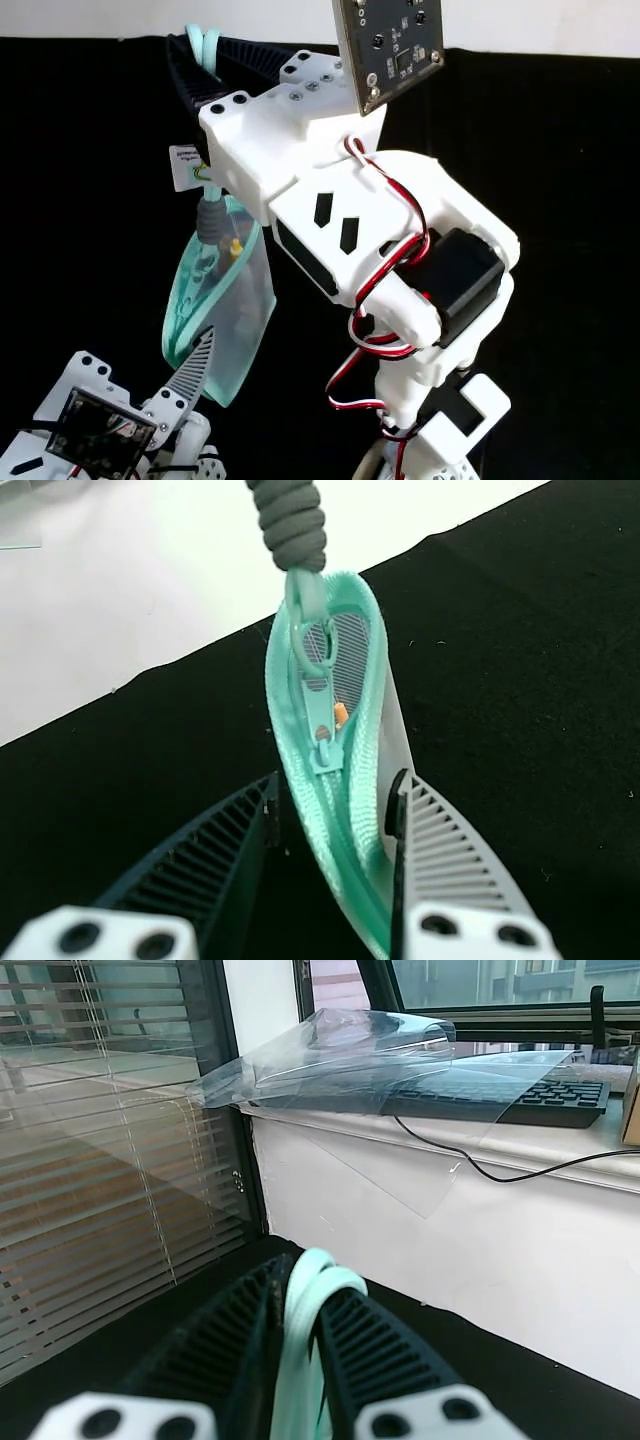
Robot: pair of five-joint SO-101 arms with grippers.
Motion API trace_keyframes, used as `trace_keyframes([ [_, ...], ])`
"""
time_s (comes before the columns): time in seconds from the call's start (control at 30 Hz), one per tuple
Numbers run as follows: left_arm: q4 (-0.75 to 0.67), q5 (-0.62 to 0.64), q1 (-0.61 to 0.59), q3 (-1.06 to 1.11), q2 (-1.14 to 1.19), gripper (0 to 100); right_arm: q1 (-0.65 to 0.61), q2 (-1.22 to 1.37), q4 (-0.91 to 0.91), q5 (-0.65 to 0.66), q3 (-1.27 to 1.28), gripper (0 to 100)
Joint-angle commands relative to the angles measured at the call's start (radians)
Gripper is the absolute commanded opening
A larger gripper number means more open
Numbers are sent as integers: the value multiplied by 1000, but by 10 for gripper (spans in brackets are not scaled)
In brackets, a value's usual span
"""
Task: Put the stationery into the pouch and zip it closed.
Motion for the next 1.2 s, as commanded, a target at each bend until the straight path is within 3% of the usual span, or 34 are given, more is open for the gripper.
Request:
trace_keyframes([
  [0.0, -26, -2, -10, 5, 8, 197, -4, 1, -18, -8, -12, 6],
  [0.17, -20, -2, -10, 5, 8, 192, -4, 1, -16, -8, -12, 6],
  [0.4, -21, -2, -10, 7, 8, 65, -4, 1, -16, -8, -12, 6],
  [0.7, -18, -2, -10, 5, 4, 6, -2, 1, -16, -5, -12, 6],
  [0.9, 44, -87, -16, 4, -4, 6, 139, 1, -16, -6, -13, 6],
  [1.17, 46, -92, -16, 5, -2, 6, 306, 1, -16, -5, -12, 6],
])
